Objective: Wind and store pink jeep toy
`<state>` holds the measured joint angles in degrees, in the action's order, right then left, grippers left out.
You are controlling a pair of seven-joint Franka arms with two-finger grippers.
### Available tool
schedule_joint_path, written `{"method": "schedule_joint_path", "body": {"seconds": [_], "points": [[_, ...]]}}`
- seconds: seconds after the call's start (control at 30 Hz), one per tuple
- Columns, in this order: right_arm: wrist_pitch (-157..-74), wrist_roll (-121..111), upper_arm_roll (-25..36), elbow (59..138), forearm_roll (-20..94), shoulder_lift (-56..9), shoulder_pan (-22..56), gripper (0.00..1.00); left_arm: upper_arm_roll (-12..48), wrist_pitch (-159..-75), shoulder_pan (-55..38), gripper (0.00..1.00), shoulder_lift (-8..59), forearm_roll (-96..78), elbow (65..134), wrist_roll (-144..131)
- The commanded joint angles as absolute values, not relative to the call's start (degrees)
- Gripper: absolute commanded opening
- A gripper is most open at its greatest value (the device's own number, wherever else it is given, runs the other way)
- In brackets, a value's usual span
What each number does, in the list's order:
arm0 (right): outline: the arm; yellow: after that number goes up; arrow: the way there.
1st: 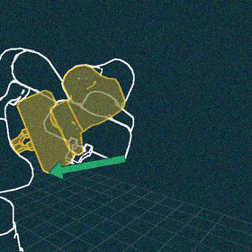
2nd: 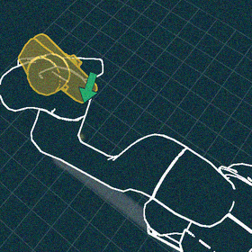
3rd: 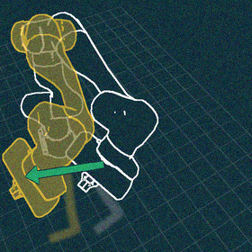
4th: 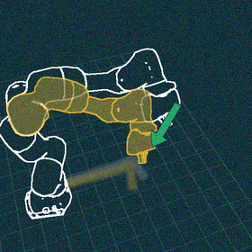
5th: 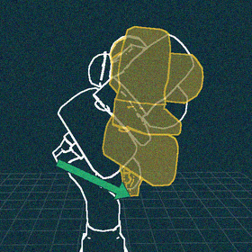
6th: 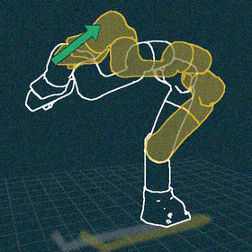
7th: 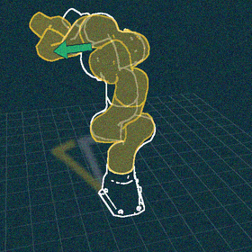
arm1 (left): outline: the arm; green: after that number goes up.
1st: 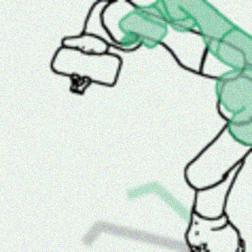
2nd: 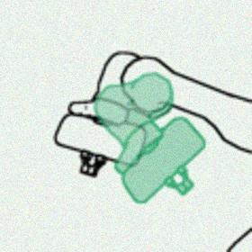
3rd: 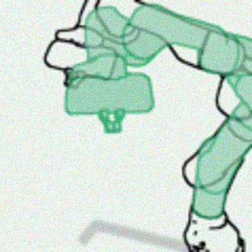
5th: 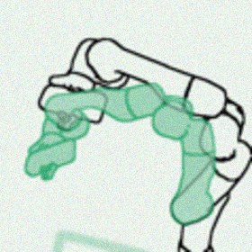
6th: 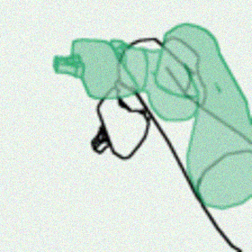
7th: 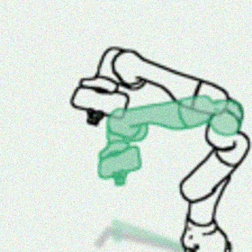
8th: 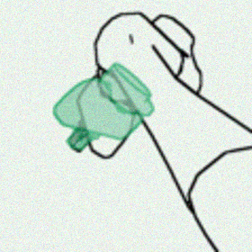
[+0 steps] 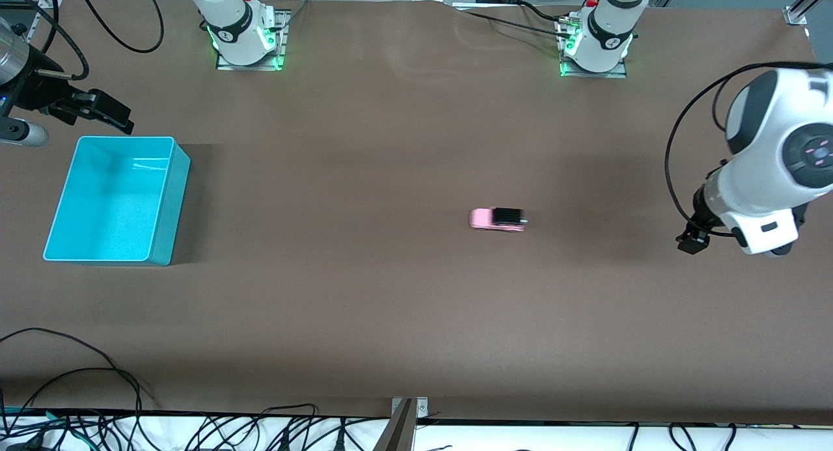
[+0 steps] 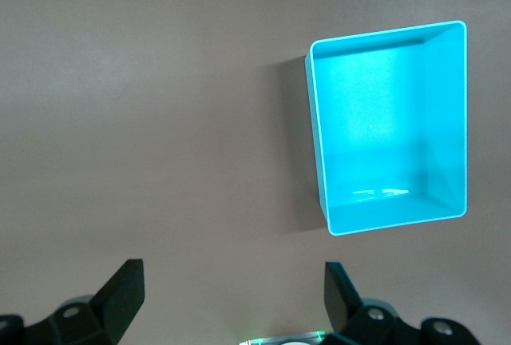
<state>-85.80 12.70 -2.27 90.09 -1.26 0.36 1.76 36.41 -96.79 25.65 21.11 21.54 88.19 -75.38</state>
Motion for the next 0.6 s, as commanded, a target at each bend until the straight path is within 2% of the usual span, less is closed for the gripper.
{"method": "schedule_joint_path", "body": {"seconds": [0.0, 0.23, 0.57], "points": [[-85.25, 12.39, -2.64, 90.18, -1.58, 0.88, 1.49, 1.00, 37.18, -92.90, 26.10, 1.00, 22.15, 17.67, 81.39, -63.21], [-85.25, 12.39, -2.64, 90.18, -1.58, 1.05, 1.49, 1.00, 37.35, -89.74, 26.02, 1.00, 22.15, 15.73, 77.26, -46.78], [-85.25, 12.39, -2.64, 90.18, -1.58, 1.05, 1.49, 1.00, 37.35, -89.65, 26.19, 1.00, 22.15, 15.56, 74.00, -27.27]]}}
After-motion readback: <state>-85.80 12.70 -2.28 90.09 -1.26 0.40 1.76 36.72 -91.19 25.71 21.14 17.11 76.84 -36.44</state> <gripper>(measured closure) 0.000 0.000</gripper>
